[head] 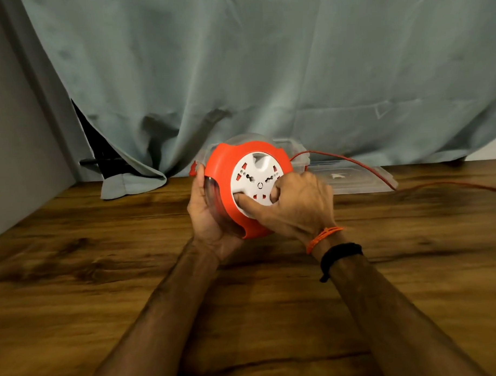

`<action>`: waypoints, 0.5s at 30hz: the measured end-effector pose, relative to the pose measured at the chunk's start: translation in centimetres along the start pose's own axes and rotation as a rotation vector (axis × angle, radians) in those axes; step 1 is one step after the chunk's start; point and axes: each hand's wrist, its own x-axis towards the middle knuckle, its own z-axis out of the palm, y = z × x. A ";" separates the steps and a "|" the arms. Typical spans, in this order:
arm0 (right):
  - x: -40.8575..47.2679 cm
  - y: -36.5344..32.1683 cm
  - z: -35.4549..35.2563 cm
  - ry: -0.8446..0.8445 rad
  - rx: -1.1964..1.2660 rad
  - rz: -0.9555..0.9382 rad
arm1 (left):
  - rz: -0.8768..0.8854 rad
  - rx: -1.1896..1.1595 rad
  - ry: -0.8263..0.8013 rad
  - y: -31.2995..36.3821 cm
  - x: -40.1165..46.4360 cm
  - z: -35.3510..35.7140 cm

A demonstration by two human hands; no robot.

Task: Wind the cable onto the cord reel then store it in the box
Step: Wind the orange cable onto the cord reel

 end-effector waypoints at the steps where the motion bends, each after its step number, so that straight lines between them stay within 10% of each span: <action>1: 0.1 0.0 -0.2 -0.010 0.004 -0.018 | -0.011 0.004 0.002 0.1 0.0 0.1; 15: 1.2 2.5 -2.6 -0.119 0.079 -0.351 | -0.101 -0.049 -0.123 -0.1 0.3 -1.1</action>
